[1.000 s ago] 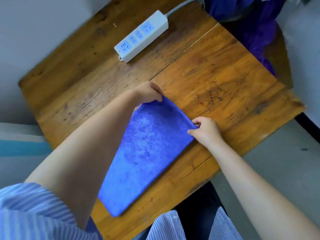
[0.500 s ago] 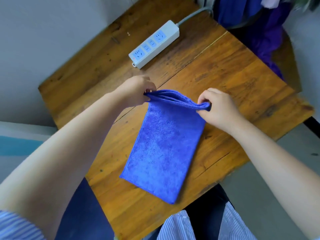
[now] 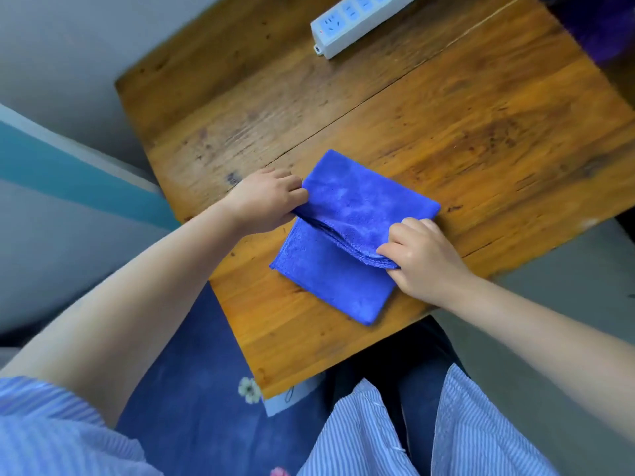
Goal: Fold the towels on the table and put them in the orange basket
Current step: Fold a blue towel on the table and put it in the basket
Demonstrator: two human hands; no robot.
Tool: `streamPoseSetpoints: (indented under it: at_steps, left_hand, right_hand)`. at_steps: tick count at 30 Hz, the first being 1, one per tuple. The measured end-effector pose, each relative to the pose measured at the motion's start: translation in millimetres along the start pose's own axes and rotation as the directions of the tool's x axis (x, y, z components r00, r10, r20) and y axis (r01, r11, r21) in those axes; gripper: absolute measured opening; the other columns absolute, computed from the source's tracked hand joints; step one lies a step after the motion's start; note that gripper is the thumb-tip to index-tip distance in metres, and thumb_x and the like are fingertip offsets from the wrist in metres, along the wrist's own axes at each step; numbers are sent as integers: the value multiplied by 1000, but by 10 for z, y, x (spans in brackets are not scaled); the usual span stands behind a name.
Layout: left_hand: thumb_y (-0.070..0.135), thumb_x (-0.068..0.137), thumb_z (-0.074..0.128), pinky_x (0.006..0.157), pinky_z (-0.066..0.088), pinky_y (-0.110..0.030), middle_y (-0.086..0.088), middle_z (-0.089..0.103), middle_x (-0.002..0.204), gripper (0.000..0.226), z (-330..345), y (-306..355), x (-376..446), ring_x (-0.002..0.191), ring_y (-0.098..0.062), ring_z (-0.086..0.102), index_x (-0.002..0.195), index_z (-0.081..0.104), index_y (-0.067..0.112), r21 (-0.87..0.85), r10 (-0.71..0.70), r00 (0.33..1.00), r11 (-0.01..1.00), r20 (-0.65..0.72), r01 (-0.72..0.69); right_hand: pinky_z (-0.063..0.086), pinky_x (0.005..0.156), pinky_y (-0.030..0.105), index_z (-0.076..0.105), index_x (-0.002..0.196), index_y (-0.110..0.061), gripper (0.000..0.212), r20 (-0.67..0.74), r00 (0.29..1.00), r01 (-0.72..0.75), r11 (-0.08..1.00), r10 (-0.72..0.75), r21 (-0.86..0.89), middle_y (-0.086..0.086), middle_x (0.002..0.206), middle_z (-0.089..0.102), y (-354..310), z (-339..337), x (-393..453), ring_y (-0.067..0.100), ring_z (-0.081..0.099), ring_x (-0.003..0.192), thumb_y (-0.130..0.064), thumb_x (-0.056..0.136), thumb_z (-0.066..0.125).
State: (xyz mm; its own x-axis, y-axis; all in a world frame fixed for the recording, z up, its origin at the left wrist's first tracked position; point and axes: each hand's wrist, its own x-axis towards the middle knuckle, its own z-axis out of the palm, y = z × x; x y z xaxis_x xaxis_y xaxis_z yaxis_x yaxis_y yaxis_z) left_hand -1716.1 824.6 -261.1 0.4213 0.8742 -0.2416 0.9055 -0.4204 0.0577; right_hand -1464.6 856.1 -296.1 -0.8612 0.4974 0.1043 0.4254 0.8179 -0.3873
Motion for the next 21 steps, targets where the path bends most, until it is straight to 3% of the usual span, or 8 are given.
streamPoseSetpoints:
  at_steps: [3, 7, 9, 15, 21]
  left_hand:
    - [-7, 61, 74, 56, 51, -33, -20, 62, 67, 15, 159, 89, -178, 63, -32, 63, 71, 62, -6, -6, -13, 999, 1000, 32, 13]
    - [11, 90, 49, 68, 38, -33, -14, 57, 106, 20, 398, 219, -338, 95, -28, 55, 106, 55, 2, 92, -155, 957, 986, 244, 137]
    - [13, 95, 38, 63, 34, -32, -13, 51, 113, 23, 508, 279, -414, 94, -29, 54, 112, 49, 3, 104, -229, 917, 973, 326, 206]
    - [12, 96, 38, 58, 37, -33, -15, 47, 118, 22, 694, 348, -607, 84, -32, 58, 114, 47, 2, 92, -356, 884, 934, 304, 345]
    - [0, 87, 45, 57, 38, -33, -14, 45, 115, 25, 805, 402, -637, 89, -31, 55, 111, 44, 5, 34, -443, 821, 885, 359, 463]
  right_hand:
    - [44, 58, 31, 61, 51, -2, 13, -43, 999, 29, 1000, -29, 9, 10, 56, 55, -128, 130, -140, 27, 56, 52, 7, 43, 66]
    - [33, 67, 32, 62, 55, -2, 11, -86, 995, 57, 998, -55, 25, 10, 62, 60, -242, 272, -322, 28, 61, 59, 7, 47, 61]
    - [33, 69, 32, 63, 56, -2, 12, -98, 992, 88, 996, -84, 34, 10, 64, 63, -289, 336, -377, 28, 63, 62, 7, 48, 63]
    - [34, 72, 31, 66, 60, -3, 8, -116, 988, 105, 993, -99, 51, 8, 65, 64, -460, 521, -420, 27, 64, 62, 2, 54, 67]
    - [38, 82, 34, 69, 70, -4, 26, 49, 992, 118, 993, -119, 11, 9, 74, 67, -490, 673, -472, 26, 66, 70, 0, 47, 80]
